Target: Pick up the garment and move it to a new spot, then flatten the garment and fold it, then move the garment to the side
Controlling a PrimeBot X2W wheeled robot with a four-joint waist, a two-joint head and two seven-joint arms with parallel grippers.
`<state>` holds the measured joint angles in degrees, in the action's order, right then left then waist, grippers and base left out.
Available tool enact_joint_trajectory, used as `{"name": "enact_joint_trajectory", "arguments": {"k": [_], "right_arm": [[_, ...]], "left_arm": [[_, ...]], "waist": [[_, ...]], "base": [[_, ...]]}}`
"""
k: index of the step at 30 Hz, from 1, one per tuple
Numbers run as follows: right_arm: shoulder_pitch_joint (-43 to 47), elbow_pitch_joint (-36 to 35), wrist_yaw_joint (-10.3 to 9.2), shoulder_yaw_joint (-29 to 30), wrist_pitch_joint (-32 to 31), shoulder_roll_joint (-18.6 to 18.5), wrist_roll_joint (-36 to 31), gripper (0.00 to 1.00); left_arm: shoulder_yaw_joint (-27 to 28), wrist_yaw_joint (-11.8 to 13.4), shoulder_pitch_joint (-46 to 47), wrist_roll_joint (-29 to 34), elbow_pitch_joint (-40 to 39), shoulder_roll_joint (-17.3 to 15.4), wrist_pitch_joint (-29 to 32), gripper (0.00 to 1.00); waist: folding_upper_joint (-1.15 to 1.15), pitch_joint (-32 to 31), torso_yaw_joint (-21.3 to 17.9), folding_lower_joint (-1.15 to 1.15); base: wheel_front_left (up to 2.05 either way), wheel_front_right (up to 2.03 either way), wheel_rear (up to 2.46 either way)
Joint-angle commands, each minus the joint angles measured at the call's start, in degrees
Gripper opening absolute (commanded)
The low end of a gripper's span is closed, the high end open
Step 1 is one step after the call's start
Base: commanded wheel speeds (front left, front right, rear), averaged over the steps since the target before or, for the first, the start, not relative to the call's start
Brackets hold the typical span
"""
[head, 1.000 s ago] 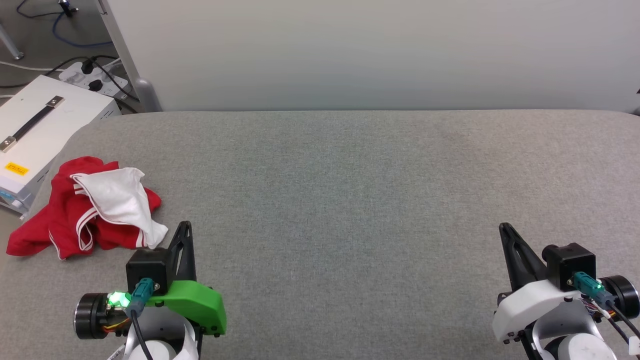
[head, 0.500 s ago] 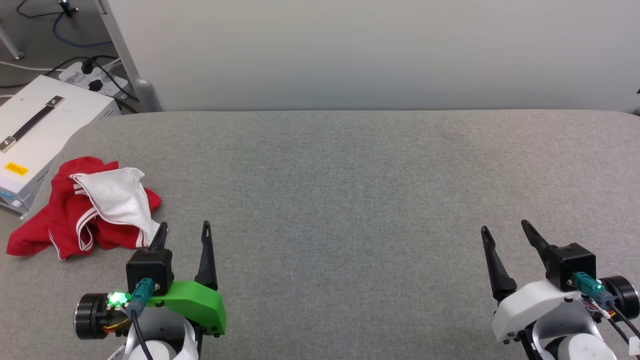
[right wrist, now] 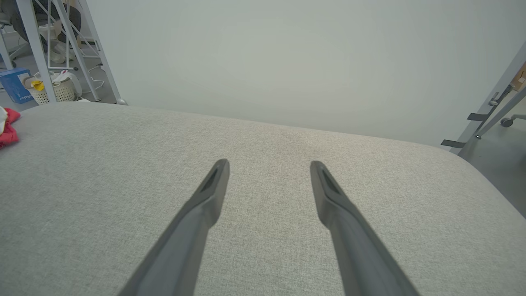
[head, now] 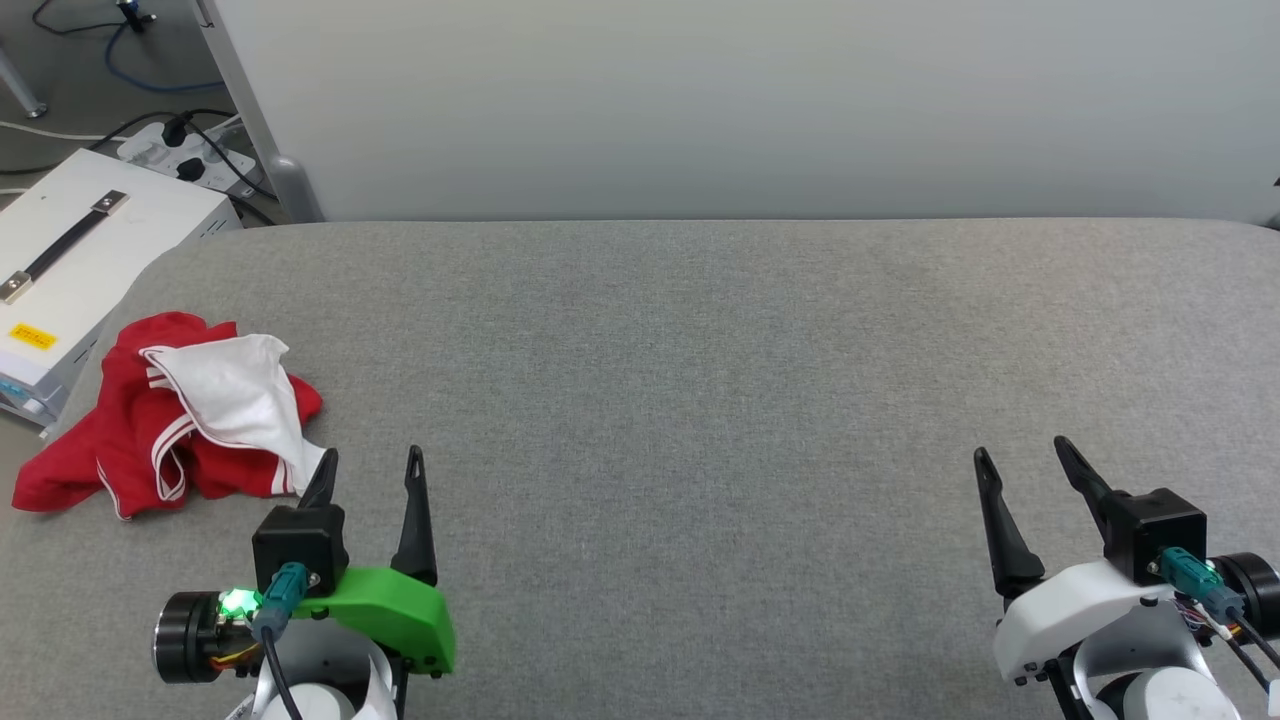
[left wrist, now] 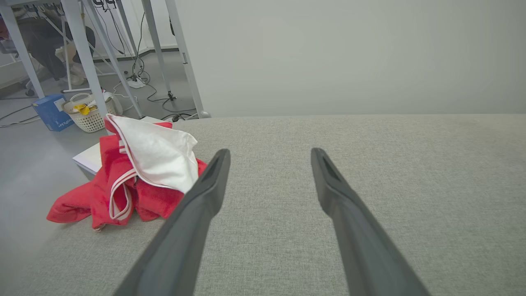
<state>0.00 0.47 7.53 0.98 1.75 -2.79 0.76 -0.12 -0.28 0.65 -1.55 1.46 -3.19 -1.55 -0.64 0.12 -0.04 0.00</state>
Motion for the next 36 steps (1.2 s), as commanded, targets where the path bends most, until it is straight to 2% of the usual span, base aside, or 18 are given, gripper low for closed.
{"name": "enact_joint_trajectory", "arguments": {"k": [1,15,20,36], "right_arm": [[-0.06,-0.07,-0.01,0.27,0.58,-0.03,0.22,1.00],[-0.13,-0.50,-0.01,0.59,2.24,-0.04,1.45,1.00],[-0.04,-0.27,-0.01,0.74,2.81,-0.04,4.06,1.00],[0.07,-1.00,-0.02,1.07,4.68,-0.05,2.38,1.00]], "left_arm": [[-0.17,-0.23,-0.38,-0.17,0.41,0.05,-0.60,1.00],[-0.35,-0.67,-0.64,-1.06,1.35,0.08,-2.28,1.00],[-0.44,-0.81,-0.76,-1.38,1.62,0.09,-2.86,1.00],[-0.75,-1.12,-1.22,-2.37,2.45,0.13,-4.76,1.00]], "waist": [[0.09,0.01,0.00,0.00],[0.16,0.10,-0.01,0.00],[0.19,0.12,-0.02,0.00],[0.27,-0.01,-0.10,0.00]], "base": [[0.00,0.00,0.00],[0.00,0.00,0.00],[0.00,0.00,0.00],[0.00,0.00,0.00]]}}
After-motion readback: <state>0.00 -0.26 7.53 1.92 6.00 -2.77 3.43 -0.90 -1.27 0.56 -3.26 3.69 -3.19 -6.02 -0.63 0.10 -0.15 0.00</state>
